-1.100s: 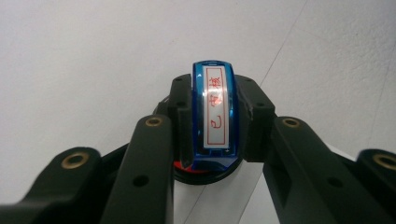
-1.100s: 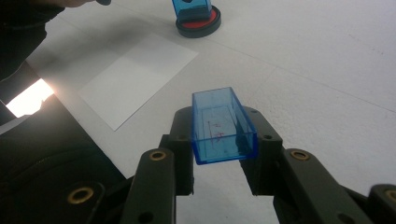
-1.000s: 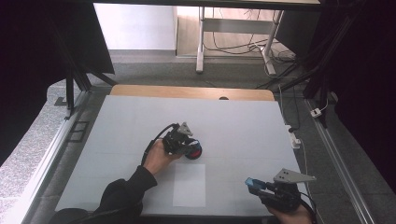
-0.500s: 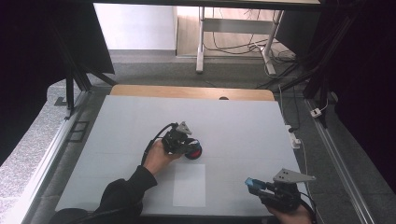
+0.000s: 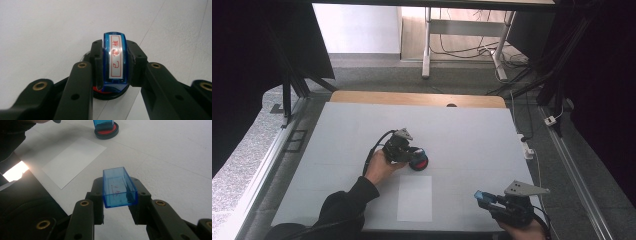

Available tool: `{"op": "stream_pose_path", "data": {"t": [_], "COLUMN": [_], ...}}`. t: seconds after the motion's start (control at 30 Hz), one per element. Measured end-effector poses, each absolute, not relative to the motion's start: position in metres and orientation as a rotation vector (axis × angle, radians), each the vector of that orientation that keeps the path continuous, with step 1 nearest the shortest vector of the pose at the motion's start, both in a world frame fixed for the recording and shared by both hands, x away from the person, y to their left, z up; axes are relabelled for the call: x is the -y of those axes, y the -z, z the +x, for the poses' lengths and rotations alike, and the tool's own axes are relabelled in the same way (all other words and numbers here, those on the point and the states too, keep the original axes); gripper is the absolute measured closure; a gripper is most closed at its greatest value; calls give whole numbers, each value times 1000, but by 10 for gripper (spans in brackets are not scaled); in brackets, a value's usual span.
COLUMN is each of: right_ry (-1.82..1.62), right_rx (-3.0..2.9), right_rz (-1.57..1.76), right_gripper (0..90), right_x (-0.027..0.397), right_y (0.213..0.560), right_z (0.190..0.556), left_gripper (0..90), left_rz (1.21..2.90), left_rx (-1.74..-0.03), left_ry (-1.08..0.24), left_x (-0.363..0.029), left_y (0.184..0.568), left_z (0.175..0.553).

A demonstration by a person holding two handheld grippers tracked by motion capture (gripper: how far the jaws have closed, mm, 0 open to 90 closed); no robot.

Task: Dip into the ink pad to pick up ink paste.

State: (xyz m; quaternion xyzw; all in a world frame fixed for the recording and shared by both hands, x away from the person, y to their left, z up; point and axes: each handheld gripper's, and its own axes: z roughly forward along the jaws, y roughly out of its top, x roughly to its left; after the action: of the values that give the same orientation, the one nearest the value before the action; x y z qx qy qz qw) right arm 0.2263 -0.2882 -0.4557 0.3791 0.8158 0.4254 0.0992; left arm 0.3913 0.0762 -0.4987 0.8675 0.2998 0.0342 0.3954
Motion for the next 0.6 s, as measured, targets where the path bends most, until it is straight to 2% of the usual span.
{"op": "stream_pose_path", "data": {"t": [0.6], "right_ry": [-1267], "right_rx": [-2414], "right_rz": [1118], "right_gripper": [678], "right_x": [288], "right_y": [456], "right_z": [226], "left_gripper": [701], "left_rz": [2247], "left_rx": [-741], "left_ry": [-180], "left_x": [-67], "left_y": [494], "left_z": [384]}}
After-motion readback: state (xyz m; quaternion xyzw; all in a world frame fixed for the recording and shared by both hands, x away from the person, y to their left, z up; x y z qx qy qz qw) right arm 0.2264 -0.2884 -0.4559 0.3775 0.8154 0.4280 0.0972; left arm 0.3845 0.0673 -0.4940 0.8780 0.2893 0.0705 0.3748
